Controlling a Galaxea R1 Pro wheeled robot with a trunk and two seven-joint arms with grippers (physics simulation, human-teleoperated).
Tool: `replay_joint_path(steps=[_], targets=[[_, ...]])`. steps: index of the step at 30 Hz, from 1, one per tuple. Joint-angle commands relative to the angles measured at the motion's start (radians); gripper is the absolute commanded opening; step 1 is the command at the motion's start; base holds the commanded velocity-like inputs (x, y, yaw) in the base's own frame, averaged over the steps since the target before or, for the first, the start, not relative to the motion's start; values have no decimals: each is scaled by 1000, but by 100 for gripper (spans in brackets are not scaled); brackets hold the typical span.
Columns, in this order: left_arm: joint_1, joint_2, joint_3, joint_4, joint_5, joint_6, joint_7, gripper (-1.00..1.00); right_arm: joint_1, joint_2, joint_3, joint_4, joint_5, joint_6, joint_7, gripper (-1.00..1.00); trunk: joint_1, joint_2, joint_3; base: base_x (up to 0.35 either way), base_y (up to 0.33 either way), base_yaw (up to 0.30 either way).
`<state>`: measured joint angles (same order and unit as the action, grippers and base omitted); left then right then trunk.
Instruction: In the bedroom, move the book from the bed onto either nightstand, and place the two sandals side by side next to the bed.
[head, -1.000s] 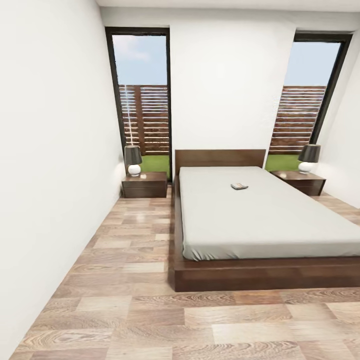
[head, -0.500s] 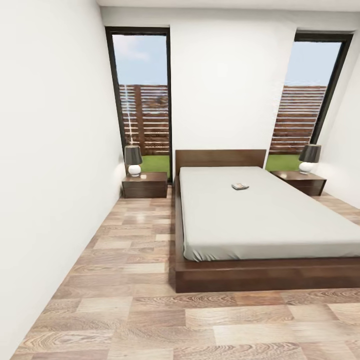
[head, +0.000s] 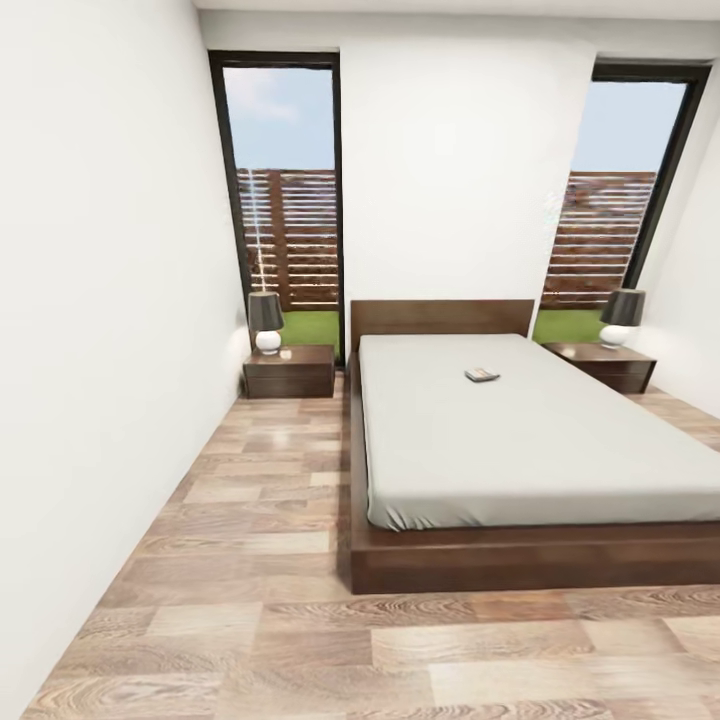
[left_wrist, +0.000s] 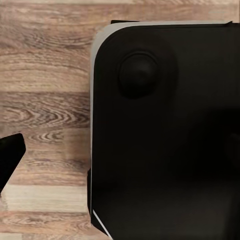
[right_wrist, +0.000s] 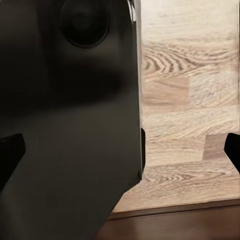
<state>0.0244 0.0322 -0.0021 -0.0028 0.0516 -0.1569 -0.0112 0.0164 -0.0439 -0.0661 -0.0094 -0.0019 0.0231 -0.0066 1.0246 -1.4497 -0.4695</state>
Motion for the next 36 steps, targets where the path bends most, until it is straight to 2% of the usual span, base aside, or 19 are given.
replay_joint_path(steps=[1,13,26,36], targets=[[0,0,-1,0,5,-3,-1,100,0,-1,-13,-2,0,2,-5,100,0,0,-1,229,0,0],[0,0,-1,0,5,-3,-1,100,-2,-8,-38,-20,0,3,-21,100,0,0,-1,231,0,0],[0,-1,-1,-1,5,-4,2,100,-2,-24,-48,-25,-1,3,-24,100,0,0,-1,53,0,0],[0,-1,-1,-2,5,-4,5,100,-2,-40,-107,-32,0,4,-26,100,0,0,-1,8,0,0]])
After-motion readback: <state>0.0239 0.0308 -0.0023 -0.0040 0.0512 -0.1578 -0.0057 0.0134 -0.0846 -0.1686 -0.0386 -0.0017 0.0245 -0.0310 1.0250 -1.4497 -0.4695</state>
